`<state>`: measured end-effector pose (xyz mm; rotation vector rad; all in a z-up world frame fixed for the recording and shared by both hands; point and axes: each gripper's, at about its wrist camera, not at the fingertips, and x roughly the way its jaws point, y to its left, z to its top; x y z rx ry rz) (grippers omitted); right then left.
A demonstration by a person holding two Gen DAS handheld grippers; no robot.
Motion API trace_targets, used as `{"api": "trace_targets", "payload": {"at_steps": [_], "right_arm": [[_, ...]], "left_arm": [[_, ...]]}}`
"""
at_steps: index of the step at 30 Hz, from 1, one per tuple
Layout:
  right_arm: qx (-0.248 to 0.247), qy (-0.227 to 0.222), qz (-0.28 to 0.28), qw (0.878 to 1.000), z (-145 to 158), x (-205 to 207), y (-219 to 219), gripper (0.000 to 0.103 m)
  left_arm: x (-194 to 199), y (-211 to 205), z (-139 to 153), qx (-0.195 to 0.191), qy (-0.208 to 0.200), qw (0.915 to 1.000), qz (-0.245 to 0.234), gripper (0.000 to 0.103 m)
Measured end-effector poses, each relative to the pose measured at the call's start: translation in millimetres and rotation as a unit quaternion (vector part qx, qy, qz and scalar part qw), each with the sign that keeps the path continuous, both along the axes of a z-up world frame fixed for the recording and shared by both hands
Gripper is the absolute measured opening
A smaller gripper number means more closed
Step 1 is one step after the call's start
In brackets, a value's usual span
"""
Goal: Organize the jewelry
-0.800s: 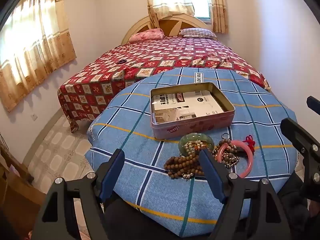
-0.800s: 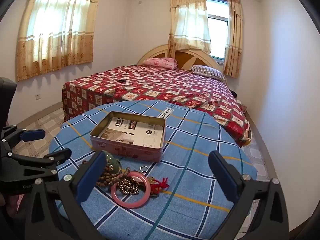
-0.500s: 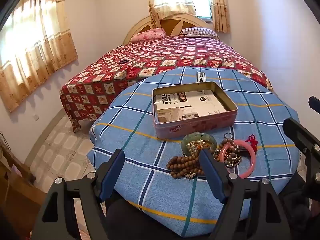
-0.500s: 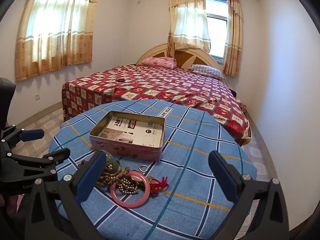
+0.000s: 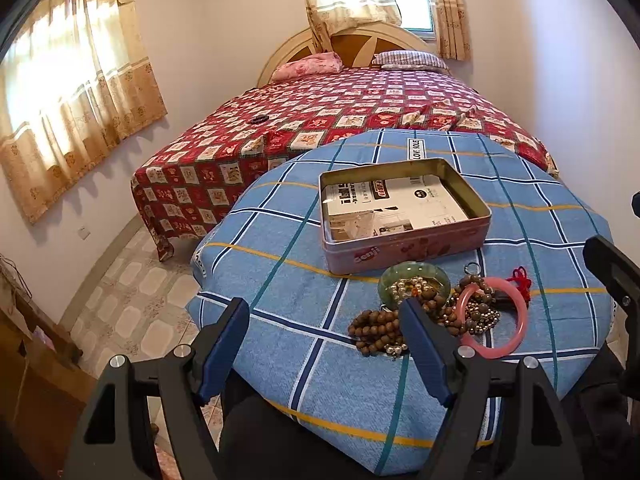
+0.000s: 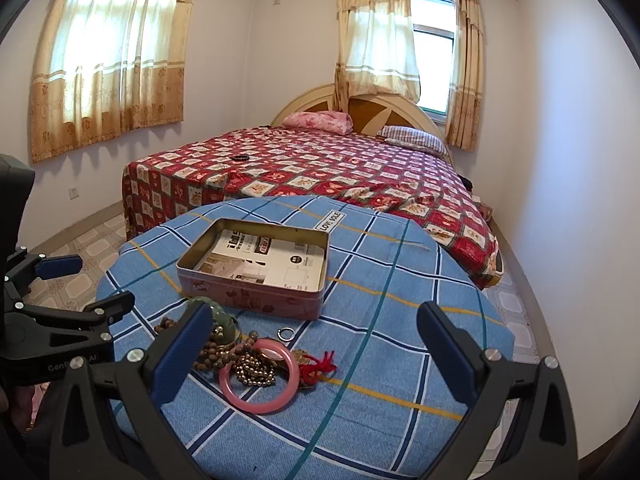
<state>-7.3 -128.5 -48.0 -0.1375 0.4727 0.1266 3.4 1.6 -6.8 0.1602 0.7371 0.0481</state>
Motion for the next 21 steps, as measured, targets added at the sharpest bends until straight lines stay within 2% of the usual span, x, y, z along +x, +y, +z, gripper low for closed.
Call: {"api": "trace_targets", "payload": {"at_steps": [21], "right_arm": [[-0.001,0.004,0.0,1.0,-1.0,2.3,-0.1,0.103]], "left_arm": [[0.4,4.2,-0.9,0.008,0.002,0.9999,0.007,0.077]]}}
